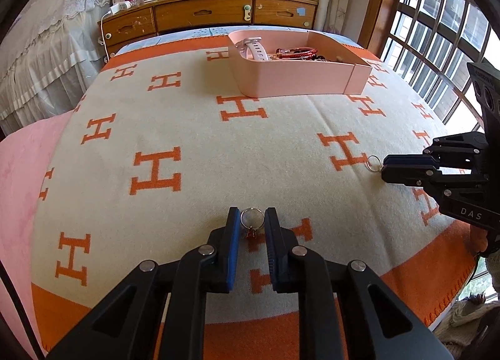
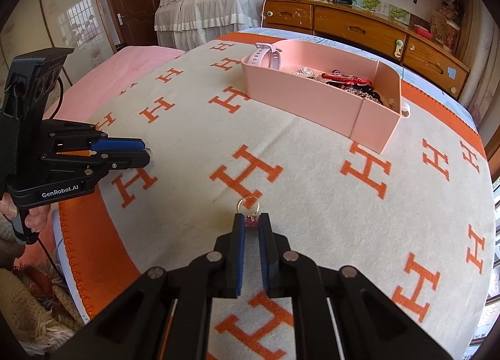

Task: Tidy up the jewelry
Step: 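Grasp a red-stone ring with the left tool while the right tool grasps a pink-stone ring, then drop both rings into the pink tray and open both tools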

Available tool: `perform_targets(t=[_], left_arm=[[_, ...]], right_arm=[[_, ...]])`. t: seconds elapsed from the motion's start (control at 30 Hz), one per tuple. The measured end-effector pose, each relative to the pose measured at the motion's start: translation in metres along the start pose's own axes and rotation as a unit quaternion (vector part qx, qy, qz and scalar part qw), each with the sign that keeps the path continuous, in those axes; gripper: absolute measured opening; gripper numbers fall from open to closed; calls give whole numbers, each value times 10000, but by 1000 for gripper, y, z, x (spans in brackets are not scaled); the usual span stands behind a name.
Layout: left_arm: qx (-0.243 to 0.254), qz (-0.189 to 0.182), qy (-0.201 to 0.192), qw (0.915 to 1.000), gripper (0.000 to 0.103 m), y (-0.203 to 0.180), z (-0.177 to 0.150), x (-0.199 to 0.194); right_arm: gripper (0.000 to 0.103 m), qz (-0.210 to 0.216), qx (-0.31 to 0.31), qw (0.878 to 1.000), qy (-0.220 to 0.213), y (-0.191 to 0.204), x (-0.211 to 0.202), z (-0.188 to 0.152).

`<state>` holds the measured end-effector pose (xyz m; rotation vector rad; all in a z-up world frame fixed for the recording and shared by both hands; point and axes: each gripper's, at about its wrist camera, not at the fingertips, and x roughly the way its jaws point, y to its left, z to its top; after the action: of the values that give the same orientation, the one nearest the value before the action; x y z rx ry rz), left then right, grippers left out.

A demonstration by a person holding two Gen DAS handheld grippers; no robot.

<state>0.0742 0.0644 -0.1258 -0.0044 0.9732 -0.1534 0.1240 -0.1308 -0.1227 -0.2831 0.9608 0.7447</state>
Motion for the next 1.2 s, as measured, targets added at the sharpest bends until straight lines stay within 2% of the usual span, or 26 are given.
perform_targets(t=[0.23, 0.4, 0.53, 0.7, 0.87, 1.0, 1.13, 1.17, 1.2], left_arm=[[-93, -53, -10, 9999, 13, -2, 2, -5], [-73, -147, -216, 9996, 13, -8, 22, -19], [-75, -184, -377, 9991, 13, -10, 58, -28], [-147, -255, -501, 9983, 13, -12, 123, -30], [-217, -306, -602, 9975, 14, -13, 190, -15], [-372, -405, -403, 9977, 14, -10, 230, 16], [-318, -295, -227, 9988, 14, -10, 245, 46], [-315, -304, -156, 9989, 16, -10, 246, 53], [-320, -322, -89, 9989, 23, -9, 247, 60]], right_arm=[[9, 74, -82, 9999, -133, 10, -8, -1], [9, 75, -20, 9992, -397, 7, -25, 10], [9, 103, 263, 9966, -776, -7, -46, 32], [9, 123, 797, 9890, -1237, -34, -66, 73], [9, 195, 1368, 9791, -1490, -63, -66, 119], [9, 230, 1759, 9735, -1441, -85, -45, 149], [9, 2, 2016, 9710, -1289, -104, -18, 167], [9, -70, 2061, 9706, -1239, -109, -11, 170], [9, -106, 2097, 9708, -1164, -112, -4, 172]])
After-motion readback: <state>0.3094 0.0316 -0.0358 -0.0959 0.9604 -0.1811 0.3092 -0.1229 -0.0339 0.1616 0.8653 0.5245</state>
